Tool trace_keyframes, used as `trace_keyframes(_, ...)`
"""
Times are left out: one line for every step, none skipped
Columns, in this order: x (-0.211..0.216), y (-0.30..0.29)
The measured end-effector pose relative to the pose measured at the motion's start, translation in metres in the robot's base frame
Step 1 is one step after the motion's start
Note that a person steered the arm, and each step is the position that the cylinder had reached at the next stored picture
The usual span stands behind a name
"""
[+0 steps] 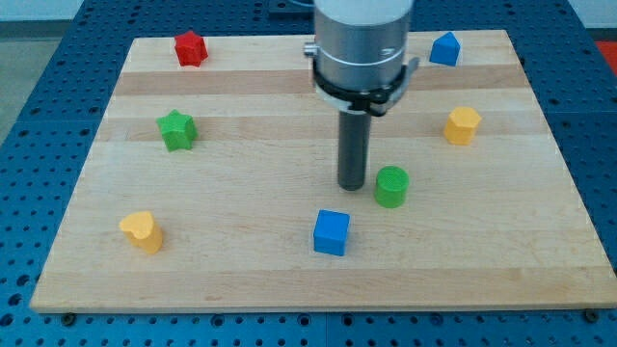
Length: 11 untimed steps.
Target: Push green circle vertical to the yellow hexagon
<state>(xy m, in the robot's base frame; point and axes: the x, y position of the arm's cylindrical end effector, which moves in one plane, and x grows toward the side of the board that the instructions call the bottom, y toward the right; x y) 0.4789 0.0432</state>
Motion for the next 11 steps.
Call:
trace_keyframes(0.004, 0.026)
trace_keyframes(0.007, 0.049)
trace_keyframes(0.007, 0.068)
trace_keyframes(0.012, 0.084)
trace_keyframes(0.028, 0.090)
trace_keyframes(0.041, 0.095)
trace_keyframes(0.047, 0.102)
trace_keyframes(0.048, 0.105)
trace_keyframes(0.049, 0.107)
trace_keyframes(0.049, 0.107)
trace_keyframes(0.033, 0.107)
